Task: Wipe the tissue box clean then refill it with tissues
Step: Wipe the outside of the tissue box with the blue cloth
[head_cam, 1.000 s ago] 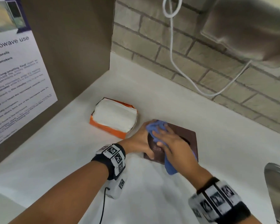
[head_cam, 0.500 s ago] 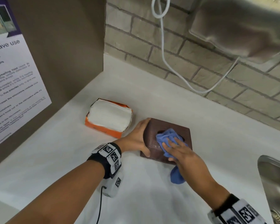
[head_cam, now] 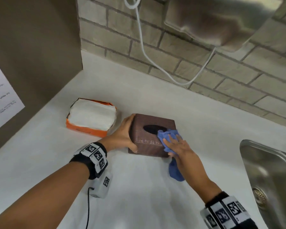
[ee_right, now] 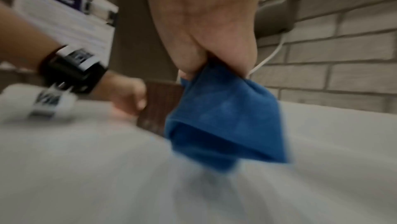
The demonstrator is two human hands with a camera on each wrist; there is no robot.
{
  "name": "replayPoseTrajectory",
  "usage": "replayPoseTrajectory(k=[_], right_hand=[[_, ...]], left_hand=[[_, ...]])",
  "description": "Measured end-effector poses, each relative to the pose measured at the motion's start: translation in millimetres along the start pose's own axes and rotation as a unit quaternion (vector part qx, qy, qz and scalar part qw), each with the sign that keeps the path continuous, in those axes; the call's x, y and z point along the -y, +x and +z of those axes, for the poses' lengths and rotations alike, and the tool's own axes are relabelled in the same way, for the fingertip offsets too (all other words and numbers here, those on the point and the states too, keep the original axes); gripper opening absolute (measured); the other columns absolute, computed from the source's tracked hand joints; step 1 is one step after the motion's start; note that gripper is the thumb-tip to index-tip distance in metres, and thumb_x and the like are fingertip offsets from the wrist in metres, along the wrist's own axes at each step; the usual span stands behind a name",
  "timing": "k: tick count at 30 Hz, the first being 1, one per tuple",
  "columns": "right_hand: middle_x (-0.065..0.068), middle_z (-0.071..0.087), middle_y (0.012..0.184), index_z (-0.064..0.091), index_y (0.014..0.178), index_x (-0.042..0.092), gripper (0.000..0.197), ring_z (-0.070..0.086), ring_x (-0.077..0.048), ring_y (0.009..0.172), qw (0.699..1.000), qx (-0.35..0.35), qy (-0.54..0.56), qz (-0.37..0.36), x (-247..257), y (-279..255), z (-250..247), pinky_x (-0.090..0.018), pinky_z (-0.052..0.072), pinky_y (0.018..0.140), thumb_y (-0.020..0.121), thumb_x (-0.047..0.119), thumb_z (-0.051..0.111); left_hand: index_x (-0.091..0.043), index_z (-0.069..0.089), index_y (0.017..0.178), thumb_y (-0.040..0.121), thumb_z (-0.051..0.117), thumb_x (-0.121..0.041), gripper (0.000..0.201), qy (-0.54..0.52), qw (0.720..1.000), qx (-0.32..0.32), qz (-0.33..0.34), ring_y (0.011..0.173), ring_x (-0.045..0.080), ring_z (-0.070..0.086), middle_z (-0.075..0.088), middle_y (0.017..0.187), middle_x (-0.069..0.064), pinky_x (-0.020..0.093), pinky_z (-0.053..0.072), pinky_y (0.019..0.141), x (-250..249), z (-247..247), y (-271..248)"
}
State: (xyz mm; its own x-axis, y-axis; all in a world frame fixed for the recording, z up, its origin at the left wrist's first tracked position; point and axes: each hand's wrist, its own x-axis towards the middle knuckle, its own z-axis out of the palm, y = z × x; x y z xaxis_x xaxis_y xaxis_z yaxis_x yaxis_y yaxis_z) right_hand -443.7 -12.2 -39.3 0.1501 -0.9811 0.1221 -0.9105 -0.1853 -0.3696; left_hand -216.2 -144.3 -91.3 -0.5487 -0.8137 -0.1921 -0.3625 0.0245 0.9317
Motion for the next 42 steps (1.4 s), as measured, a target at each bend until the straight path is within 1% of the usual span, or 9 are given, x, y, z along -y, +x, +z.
replayPoseTrajectory(k=[2, 6, 9, 12, 17, 23, 28, 34, 42], right_hand=[[0.021, 0.056, 0.124, 0.060, 0.123, 0.024, 0.031, 0.051, -0.013, 0.124, 0.986, 0.015, 0.119, 0.113, -0.8, 0.9, -28.0, 0.002, 0.032, 0.092, 0.096, 0.012, 0.050], [0.002, 0.069, 0.108, 0.064, 0.104, 0.031, 0.026, 0.063, -0.016, 0.104, 0.924, -0.091, 0.310, 0.203, 9.0, 22.1, -72.1, -0.030, 0.049, 0.089, 0.098, 0.037, 0.040], [-0.003, 0.066, 0.113, 0.062, 0.109, 0.030, 0.027, 0.060, -0.020, 0.107, 0.936, -0.115, 0.236, 0.233, 19.6, 45.5, -54.9, -0.029, 0.044, 0.087, 0.099, 0.037, 0.037], [-0.005, 0.053, 0.139, 0.057, 0.126, 0.025, 0.043, 0.045, -0.022, 0.131, 0.987, -0.060, -0.020, 0.149, 33.9, 66.5, 5.7, -0.029, 0.045, 0.091, 0.096, 0.037, 0.029], [0.004, 0.038, 0.150, 0.043, 0.140, 0.026, 0.041, 0.025, -0.016, 0.143, 1.000, 0.002, -0.018, 0.011, 54.0, 84.9, 35.0, -0.030, 0.029, 0.114, 0.099, 0.026, 0.040], [-0.005, 0.037, 0.151, 0.045, 0.138, 0.018, 0.044, 0.024, -0.024, 0.144, 0.985, -0.048, -0.026, 0.164, 19.1, 79.2, 16.1, -0.034, 0.023, 0.116, 0.100, 0.020, 0.022], [-0.010, 0.054, 0.138, 0.050, 0.134, 0.009, 0.044, 0.035, -0.028, 0.139, 0.998, -0.044, -0.038, 0.012, 84.3, 92.0, 47.9, -0.041, 0.026, 0.116, 0.092, 0.015, 0.038], [-0.007, 0.053, 0.139, 0.059, 0.125, 0.015, 0.031, 0.044, -0.023, 0.132, 0.984, -0.141, -0.011, 0.105, 10.2, 58.2, 15.3, -0.020, 0.029, 0.104, 0.096, 0.014, 0.049], [-0.006, 0.059, 0.133, 0.057, 0.127, 0.012, 0.039, 0.047, -0.021, 0.131, 0.989, -0.121, -0.079, 0.006, 79.8, 76.8, 50.8, -0.036, 0.032, 0.112, 0.088, 0.014, 0.056]], left_hand=[[-0.026, 0.003, 0.154, 0.046, 0.085, -0.008, 0.137, -0.002, 1.000, 0.006, 0.003, 0.131, 0.008, 0.028, 0.018, 0.149, -0.006, 0.009, 0.033, 0.097, 1.2, -0.4, 0.5], [-0.024, 0.004, 0.154, 0.052, 0.086, 0.000, 0.133, -0.006, 1.000, 0.000, 0.006, 0.127, 0.003, 0.025, 0.016, 0.140, -0.013, -0.013, 0.026, 0.077, 3.4, -1.0, 2.6], [-0.024, 0.003, 0.154, 0.051, 0.085, 0.000, 0.134, -0.013, 1.000, -0.001, 0.013, 0.128, 0.003, 0.025, 0.015, 0.140, -0.013, -0.012, 0.027, 0.077, 5.5, 0.2, 3.7], [-0.024, 0.005, 0.153, 0.042, 0.083, -0.008, 0.137, -0.015, 1.000, -0.006, 0.016, 0.128, 0.005, 0.030, 0.018, 0.144, -0.009, -0.009, 0.032, 0.079, 9.7, 2.5, 6.5], [-0.032, 0.019, 0.148, 0.037, 0.086, -0.012, 0.131, -0.021, 0.999, 0.001, 0.034, 0.131, 0.013, 0.042, 0.030, 0.146, -0.004, 0.017, 0.052, 0.087, 17.0, 1.3, 8.8], [-0.024, 0.005, 0.153, 0.039, 0.083, -0.013, 0.139, -0.038, 0.999, -0.013, 0.021, 0.135, 0.007, 0.027, 0.016, 0.149, -0.008, 0.016, 0.034, 0.103, 10.0, 6.7, 6.8], [-0.031, 0.026, 0.141, 0.049, 0.088, -0.004, 0.114, -0.046, 0.998, -0.012, 0.051, 0.134, 0.007, 0.038, 0.034, 0.144, -0.002, 0.033, 0.039, 0.111, 12.0, 4.0, 5.6], [-0.044, 0.016, 0.139, 0.047, 0.083, 0.002, 0.123, -0.045, 0.998, -0.006, 0.044, 0.127, 0.005, 0.036, 0.025, 0.142, -0.009, -0.002, 0.039, 0.083, 6.4, 4.2, 1.7], [-0.026, 0.008, 0.153, 0.030, 0.084, -0.024, 0.144, -0.056, 0.998, 0.010, 0.016, 0.135, 0.009, 0.030, 0.021, 0.149, -0.009, 0.025, 0.037, 0.106, -0.8, 3.0, -3.4]])
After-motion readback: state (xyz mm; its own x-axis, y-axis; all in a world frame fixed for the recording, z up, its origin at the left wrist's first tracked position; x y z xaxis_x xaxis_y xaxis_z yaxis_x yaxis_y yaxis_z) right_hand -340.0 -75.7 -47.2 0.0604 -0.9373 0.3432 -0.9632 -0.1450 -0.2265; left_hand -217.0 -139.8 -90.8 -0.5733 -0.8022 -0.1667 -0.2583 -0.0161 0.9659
